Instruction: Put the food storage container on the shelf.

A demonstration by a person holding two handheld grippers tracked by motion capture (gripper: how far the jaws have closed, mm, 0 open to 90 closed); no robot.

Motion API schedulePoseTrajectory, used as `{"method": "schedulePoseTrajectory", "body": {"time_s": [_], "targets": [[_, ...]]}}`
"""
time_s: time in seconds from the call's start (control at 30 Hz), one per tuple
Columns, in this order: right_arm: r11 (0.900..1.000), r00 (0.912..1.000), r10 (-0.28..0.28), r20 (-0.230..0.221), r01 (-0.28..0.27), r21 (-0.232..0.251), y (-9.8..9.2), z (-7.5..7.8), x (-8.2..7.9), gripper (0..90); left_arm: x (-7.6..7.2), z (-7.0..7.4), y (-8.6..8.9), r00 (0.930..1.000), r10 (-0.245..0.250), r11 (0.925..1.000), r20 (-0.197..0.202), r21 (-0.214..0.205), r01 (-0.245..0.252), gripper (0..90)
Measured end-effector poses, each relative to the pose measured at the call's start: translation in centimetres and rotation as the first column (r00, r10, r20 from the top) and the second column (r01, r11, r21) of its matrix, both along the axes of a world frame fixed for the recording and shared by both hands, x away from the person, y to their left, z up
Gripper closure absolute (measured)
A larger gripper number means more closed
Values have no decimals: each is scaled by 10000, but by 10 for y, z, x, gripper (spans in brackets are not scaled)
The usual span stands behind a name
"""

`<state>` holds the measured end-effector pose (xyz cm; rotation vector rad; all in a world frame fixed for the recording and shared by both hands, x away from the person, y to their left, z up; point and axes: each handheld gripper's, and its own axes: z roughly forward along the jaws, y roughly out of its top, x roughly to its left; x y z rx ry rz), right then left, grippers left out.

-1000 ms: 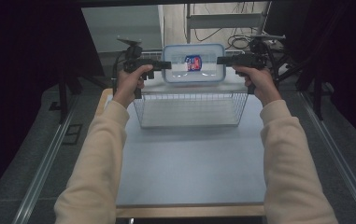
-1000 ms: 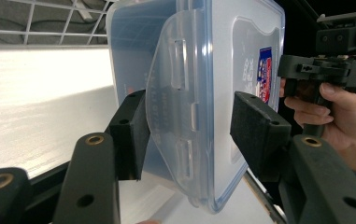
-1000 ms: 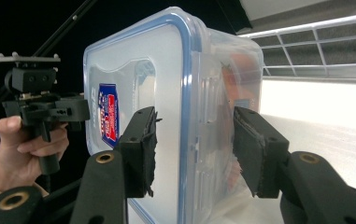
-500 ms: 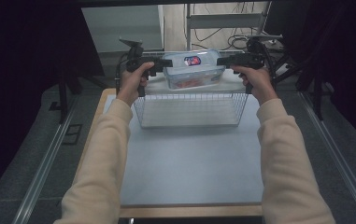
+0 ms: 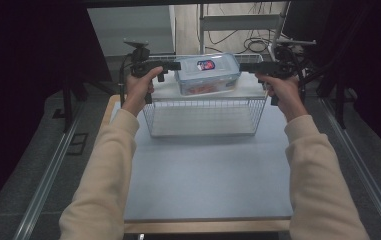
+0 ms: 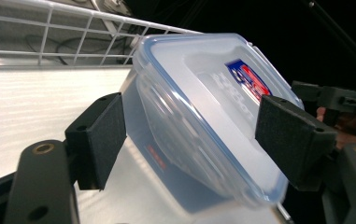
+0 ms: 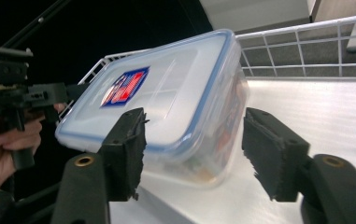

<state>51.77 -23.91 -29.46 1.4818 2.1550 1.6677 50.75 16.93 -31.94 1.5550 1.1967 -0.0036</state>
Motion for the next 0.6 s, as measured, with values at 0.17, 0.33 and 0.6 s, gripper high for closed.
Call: {"method": "schedulePoseTrajectory", "body": {"time_s": [0.17,0.33,0.6], "targets": [[9983,9975,392,591,-366,-447,-8,0,-21,334,-22,5,3,9986,-292,9982,448,534,268,236],[9946,9909,755,1115,-669,-789,-16,-6,-46,311,-56,5,3,9945,-460,9940,937,1036,362,232],[9855,9764,1383,1659,-1191,-1206,-30,-31,-100,292,-119,-18,3,9825,-1008,9868,1569,1418,786,233]]}}
